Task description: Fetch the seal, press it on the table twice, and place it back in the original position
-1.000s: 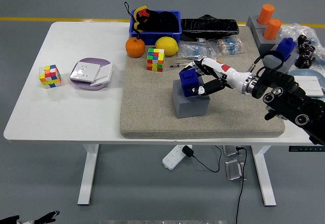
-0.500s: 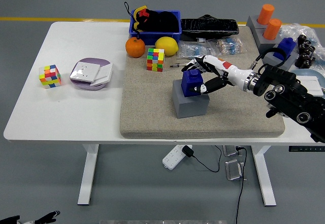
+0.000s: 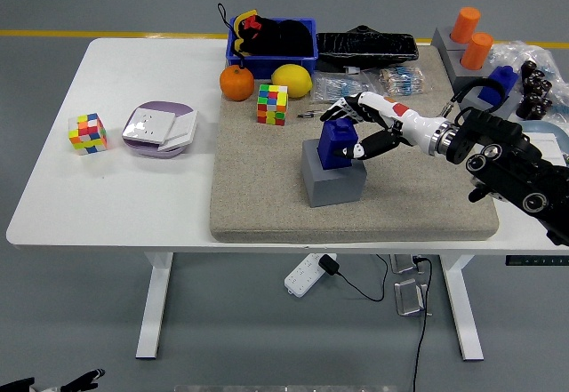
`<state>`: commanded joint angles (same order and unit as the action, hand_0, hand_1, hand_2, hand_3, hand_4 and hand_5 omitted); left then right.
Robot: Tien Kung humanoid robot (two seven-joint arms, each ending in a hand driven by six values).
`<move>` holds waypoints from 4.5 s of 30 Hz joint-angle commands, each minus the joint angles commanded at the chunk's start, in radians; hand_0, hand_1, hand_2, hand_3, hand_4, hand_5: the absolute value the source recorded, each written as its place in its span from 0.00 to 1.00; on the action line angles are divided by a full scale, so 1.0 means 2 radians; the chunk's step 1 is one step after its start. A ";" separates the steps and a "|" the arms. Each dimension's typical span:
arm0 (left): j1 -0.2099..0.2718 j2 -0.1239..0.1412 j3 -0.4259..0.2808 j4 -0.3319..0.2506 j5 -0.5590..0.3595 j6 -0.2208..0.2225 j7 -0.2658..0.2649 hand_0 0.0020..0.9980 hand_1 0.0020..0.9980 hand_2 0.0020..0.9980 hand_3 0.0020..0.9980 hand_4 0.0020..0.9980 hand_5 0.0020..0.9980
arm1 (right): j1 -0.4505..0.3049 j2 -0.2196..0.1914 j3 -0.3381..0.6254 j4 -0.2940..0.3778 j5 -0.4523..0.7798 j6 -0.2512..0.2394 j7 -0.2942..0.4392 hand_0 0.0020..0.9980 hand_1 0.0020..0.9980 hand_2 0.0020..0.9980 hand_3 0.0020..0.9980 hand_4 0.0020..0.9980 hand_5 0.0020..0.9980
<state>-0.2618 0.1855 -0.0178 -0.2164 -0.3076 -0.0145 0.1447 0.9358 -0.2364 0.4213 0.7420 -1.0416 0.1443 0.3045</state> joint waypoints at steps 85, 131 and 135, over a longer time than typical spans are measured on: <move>0.012 0.003 -0.021 0.009 -0.002 0.007 0.001 0.82 0.81 0.78 0.82 0.70 0.44 | -0.360 -0.125 0.602 0.198 -0.048 0.035 -0.109 0.92 0.90 0.86 0.87 1.00 0.62; 0.049 0.040 -0.316 0.018 0.183 0.029 0.037 0.81 0.81 0.78 0.82 0.69 0.43 | -0.344 -0.147 0.578 0.207 -0.036 0.049 -0.127 0.90 0.88 0.83 0.84 1.00 0.63; 0.050 0.045 -0.312 0.018 0.179 0.028 0.041 0.81 0.80 0.77 0.81 0.69 0.44 | -0.345 -0.147 0.581 0.208 -0.037 0.048 -0.127 0.90 0.88 0.83 0.84 1.00 0.63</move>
<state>-0.1617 0.2751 -0.6409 -0.1800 0.0508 0.0418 0.2267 0.2460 -0.5302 1.5832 1.1588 -1.1153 0.2400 0.0501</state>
